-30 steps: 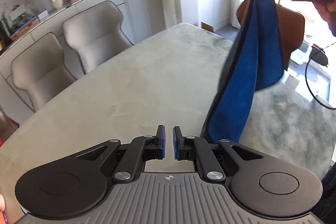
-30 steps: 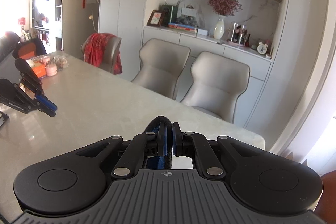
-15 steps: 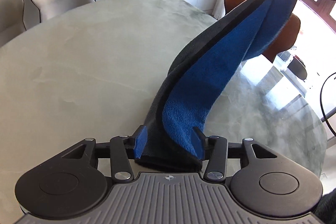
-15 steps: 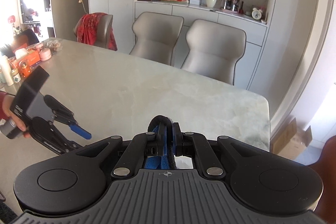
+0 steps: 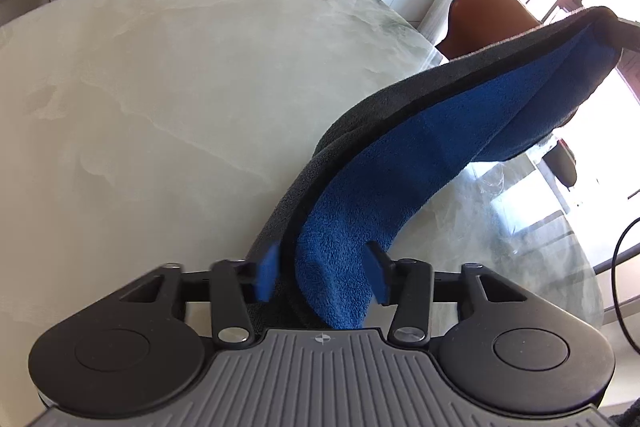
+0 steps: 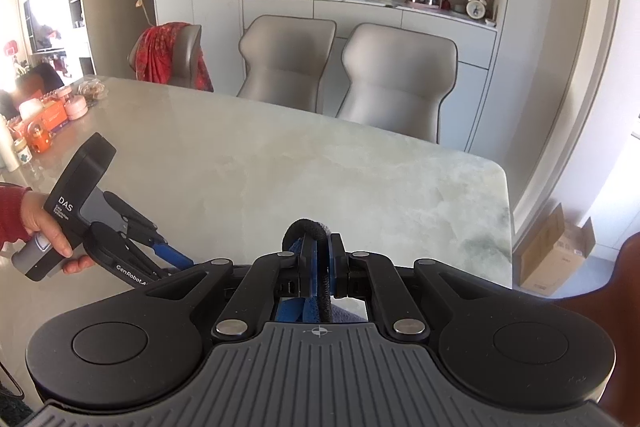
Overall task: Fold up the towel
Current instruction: 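Hold the towel up by both corners and shake it out to unfold it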
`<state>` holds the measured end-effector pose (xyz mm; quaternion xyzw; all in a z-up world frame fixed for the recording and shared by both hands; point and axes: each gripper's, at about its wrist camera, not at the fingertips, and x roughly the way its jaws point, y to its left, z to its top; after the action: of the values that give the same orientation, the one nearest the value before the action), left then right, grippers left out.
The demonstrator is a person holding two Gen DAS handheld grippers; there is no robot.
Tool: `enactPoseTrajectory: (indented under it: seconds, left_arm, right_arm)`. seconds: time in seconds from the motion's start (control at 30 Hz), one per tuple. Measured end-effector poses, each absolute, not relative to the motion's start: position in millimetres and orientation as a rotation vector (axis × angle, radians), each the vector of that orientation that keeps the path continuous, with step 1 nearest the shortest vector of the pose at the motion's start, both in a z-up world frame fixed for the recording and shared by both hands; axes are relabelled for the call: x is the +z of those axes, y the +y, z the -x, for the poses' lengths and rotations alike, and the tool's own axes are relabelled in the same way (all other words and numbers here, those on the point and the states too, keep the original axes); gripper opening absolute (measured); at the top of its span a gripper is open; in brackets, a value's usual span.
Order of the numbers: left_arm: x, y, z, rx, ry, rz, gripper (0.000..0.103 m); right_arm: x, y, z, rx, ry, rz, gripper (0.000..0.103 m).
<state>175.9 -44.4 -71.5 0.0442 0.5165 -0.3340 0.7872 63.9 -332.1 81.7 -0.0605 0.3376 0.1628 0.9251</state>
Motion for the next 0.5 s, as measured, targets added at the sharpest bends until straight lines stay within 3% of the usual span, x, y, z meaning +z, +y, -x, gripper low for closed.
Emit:
enactPoseTrajectory:
  seconds: [0.23, 0.5]
  left_arm:
    - [-45, -39, -161, -0.709, 1.053, -0.157, 0.007]
    - [42, -3, -138, -0.687, 0.85, -0.248, 0.007]
  right_arm:
    - [88, -339, -56, 0.309, 0.677, 0.12, 0.006]
    - [118, -345, -38, 0.292, 0.588, 0.165, 0.006]
